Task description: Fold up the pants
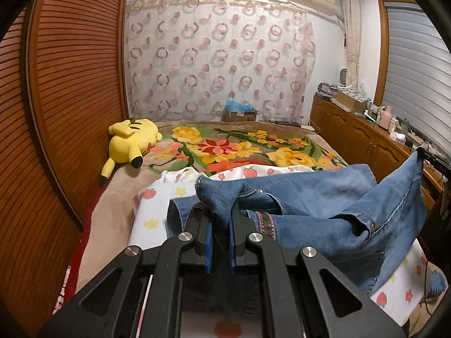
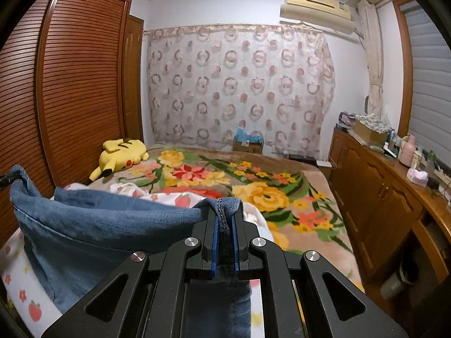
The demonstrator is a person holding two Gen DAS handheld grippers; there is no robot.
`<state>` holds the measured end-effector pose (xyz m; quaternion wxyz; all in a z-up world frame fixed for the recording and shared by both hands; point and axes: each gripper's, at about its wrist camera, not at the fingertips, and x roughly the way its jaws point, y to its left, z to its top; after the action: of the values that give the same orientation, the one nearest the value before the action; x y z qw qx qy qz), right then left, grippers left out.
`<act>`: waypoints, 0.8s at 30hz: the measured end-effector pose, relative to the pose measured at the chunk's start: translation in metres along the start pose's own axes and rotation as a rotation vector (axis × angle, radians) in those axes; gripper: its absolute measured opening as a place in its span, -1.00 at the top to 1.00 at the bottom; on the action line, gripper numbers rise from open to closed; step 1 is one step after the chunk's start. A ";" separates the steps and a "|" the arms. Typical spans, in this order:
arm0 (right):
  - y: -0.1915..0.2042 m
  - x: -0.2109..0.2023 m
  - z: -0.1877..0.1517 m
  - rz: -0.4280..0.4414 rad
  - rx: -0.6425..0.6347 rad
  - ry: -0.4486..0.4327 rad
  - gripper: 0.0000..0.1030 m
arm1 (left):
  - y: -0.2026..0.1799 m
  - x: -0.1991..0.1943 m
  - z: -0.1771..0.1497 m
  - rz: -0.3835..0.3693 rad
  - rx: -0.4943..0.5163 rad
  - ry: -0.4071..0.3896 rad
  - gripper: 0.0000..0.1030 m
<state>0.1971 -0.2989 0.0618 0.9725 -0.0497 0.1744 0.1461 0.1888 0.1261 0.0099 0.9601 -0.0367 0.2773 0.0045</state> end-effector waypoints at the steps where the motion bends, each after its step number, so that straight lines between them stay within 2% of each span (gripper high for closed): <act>1: -0.001 0.005 0.001 0.002 0.006 -0.001 0.85 | 0.001 0.004 0.004 0.005 0.000 0.004 0.81; 9: -0.008 0.054 0.007 0.004 0.005 0.013 0.85 | 0.013 0.049 0.024 0.038 -0.010 0.042 0.81; 16: -0.006 0.117 0.001 -0.006 -0.005 0.121 0.85 | 0.026 0.106 0.016 0.045 -0.032 0.139 0.81; 20: -0.003 0.145 -0.005 -0.007 -0.007 0.180 0.85 | 0.026 0.123 0.010 0.046 -0.033 0.176 0.79; 24: -0.004 0.169 0.003 -0.012 -0.002 0.223 0.85 | 0.027 0.131 0.010 0.038 -0.045 0.199 0.77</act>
<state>0.3504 -0.2572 0.0052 0.9479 -0.0676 0.2810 0.1342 0.3043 0.1520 -0.0533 0.9264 -0.0534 0.3719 0.0254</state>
